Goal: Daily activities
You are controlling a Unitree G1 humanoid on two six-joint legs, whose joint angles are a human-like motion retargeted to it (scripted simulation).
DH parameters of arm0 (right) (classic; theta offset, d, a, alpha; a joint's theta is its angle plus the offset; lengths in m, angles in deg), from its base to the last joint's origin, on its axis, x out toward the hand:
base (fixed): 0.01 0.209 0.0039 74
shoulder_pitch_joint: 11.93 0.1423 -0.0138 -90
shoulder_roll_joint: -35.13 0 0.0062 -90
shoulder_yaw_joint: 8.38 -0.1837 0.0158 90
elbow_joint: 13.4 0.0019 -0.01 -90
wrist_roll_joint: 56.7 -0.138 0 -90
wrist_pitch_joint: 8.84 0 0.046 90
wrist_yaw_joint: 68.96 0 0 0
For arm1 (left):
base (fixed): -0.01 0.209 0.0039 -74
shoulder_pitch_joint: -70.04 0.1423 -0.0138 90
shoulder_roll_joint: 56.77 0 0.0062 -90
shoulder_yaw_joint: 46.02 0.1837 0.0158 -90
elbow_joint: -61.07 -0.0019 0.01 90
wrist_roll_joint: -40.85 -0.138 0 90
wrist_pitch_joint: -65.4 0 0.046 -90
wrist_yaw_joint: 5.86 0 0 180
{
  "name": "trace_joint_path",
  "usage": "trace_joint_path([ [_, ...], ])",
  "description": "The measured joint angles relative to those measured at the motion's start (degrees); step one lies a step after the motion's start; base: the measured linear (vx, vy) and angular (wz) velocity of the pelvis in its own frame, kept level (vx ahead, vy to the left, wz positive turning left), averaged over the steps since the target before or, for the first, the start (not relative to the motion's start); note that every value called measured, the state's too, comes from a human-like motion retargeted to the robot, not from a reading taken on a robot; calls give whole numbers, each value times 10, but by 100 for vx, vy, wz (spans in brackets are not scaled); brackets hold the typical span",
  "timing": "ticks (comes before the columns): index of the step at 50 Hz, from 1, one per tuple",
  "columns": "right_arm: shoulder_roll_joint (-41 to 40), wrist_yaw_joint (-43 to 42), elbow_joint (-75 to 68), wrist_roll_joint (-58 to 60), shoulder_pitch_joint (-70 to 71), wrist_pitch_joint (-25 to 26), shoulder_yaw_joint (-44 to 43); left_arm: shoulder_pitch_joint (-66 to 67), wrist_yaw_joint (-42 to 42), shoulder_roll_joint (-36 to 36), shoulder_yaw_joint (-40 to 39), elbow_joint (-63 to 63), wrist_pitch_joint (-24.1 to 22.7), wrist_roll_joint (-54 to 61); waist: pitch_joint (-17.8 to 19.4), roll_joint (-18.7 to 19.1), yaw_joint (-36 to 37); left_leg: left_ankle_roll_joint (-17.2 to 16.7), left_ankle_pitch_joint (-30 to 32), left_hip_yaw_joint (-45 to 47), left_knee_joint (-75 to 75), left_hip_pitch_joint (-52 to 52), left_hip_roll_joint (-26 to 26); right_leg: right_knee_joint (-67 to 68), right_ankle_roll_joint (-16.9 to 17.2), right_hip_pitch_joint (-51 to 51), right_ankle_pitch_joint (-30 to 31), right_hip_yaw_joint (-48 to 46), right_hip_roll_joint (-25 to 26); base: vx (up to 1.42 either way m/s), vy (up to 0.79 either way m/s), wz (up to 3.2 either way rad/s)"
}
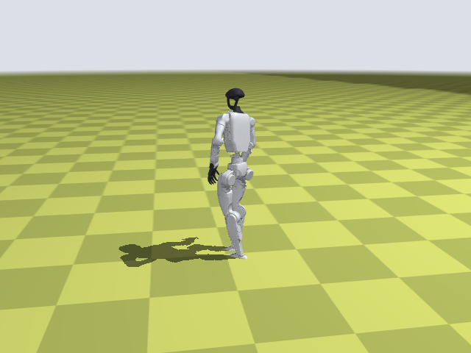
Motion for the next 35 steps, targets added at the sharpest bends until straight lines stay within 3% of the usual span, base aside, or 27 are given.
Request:
trace_joint_path([
  [2, 0, -3, 12, -7, 1, -2, 2, -3, -4, 4, -8, -3, 2, 10, 0, 2, 3, 8, 5, 40, -4, -4, -2, 13, -7, -23, -26, -77, -45, -17, 28, -231],
  [5, 0, -7, 27, -13, 2, -5, 6, -7, -6, 9, -19, -9, 5, 22, -1, 4, 9, 11, 10, 94, -8, -8, 6, 25, -75, -45, -76, -203, -88, -13, 9, -212],
  [9, 3, -6, 42, -25, 9, -6, 8, -23, -2, 13, -37, -20, 8, 46, 2, 1, 3, 19, 17, 135, -12, -15, 9, 51, -111, -76, -126, -266, -113, -12, 2, -151],
  [20, -1, -3, 16, -54, 7, -4, 3, -62, 14, 31, -88, -51, 19, 114, 19, -27, -31, 37, 46, 231, -16, -20, 7, 100, -84, -129, -136, -228, -142, -13, 1, -109],
  [35, 6, 16, -61, -92, -40, -6, -44, -112, 50, 35, -101, -50, 27, 149, 20, -49, -58, 50, 71, 316, -38, -4, 3, 271, -98, -135, -204, -289, -206, -7, -1, -68],
])
